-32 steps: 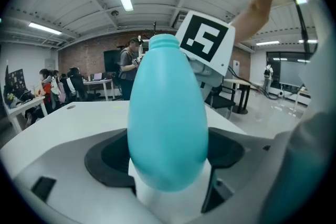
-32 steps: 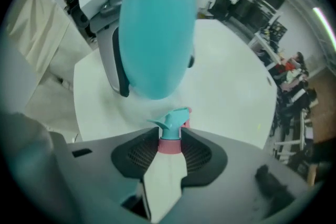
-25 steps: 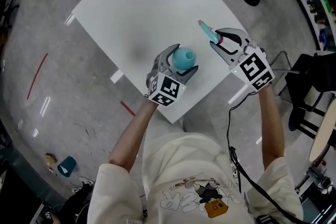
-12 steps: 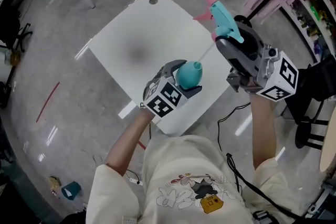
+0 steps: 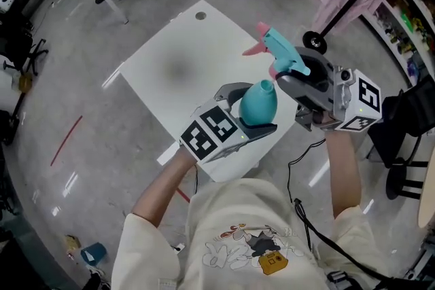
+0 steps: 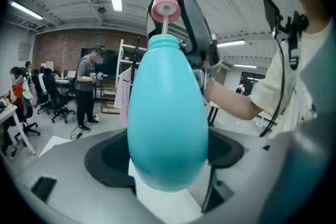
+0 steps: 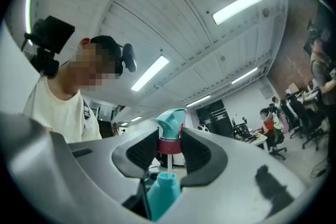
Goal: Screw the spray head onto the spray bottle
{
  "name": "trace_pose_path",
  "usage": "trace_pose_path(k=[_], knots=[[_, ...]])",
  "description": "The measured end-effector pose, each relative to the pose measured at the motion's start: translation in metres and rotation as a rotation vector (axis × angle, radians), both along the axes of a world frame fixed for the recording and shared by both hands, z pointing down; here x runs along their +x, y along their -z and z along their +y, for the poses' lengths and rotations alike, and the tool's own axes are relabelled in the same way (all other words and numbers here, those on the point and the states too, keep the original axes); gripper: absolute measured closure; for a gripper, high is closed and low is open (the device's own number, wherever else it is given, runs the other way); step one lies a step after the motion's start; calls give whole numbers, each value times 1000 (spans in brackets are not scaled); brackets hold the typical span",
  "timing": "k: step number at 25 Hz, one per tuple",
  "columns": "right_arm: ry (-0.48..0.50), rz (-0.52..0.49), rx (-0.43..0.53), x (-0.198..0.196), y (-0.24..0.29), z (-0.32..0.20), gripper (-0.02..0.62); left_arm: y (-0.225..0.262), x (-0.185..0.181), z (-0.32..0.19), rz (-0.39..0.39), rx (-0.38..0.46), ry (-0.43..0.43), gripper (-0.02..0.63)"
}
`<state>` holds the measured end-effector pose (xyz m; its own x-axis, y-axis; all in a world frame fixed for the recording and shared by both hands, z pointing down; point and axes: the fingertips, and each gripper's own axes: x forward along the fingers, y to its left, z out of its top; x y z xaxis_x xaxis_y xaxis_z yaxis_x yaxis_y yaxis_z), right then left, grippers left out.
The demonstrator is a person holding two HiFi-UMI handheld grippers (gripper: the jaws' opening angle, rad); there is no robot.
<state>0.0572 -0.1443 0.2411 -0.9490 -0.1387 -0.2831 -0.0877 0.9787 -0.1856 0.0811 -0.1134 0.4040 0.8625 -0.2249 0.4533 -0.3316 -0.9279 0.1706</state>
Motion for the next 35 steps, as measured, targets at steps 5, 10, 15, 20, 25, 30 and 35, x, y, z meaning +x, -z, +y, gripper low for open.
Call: trace_pose_path(k=[5,10,15,20,25,30,35], knots=[[261,-28,-69,8,2,31,462,40,14,37,29,-33,-172,201],[435,2,-46,2,13,44,462,54,7,51,4,-66,-243,201],[477,65,-2,-1,15,48,462,53,5,47,-30,-57,-214,201],[450,117,55,0,12,45,462,47,5,36,-62,-23,-168,201],[422,106,74,2,10,42,462,45,10,33,-65,-11,-141,201],[421,104,79,-8,8,35,462,49,2,22,-45,12,-113,201],[440,64,62,-1,16,36,462,59,10,23,-11,9,-104,201]])
